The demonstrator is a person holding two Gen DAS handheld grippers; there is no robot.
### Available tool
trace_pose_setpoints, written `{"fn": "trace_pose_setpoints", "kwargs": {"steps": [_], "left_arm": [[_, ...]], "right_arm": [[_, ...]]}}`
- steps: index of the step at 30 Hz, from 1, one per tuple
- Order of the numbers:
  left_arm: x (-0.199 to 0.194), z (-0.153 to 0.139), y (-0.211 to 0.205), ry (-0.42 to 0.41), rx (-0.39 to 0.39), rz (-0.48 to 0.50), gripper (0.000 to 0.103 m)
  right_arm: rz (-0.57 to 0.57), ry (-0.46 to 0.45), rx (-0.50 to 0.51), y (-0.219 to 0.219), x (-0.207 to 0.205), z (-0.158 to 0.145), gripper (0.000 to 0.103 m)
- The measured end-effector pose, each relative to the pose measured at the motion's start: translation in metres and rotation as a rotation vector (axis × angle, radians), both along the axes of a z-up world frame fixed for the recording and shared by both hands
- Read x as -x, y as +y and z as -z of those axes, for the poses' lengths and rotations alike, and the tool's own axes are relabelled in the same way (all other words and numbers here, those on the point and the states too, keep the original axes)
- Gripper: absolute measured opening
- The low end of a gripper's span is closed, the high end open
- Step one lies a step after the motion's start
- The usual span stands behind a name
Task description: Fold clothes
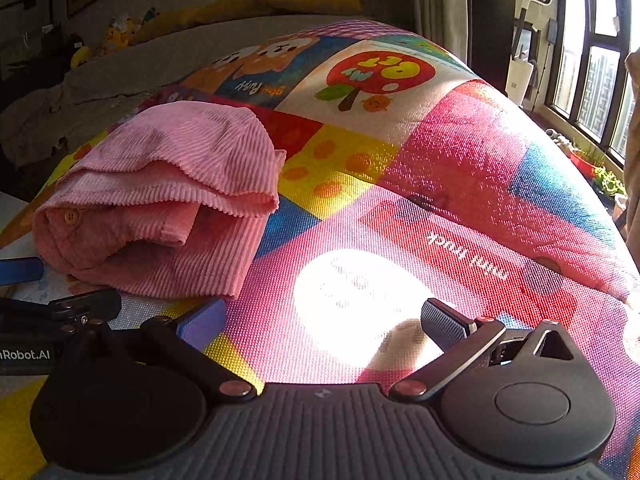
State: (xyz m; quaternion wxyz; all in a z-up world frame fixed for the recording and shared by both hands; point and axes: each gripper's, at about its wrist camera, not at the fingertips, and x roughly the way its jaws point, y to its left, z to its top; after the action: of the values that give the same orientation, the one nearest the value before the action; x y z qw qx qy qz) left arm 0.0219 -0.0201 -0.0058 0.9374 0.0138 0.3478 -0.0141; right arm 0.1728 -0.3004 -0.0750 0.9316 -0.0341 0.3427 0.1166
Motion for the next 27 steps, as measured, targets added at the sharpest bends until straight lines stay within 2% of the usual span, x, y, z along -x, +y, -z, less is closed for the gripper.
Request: {"fn": "trace_pose_setpoints", "kwargs": {"steps": [27], "left_arm": [[0.008, 0.003, -0.01, -0.003, -0.005, -0.001, 0.103]], "right_arm": [[0.001, 0.0, 0.0, 0.001, -0.005, 0.002, 0.103]]}}
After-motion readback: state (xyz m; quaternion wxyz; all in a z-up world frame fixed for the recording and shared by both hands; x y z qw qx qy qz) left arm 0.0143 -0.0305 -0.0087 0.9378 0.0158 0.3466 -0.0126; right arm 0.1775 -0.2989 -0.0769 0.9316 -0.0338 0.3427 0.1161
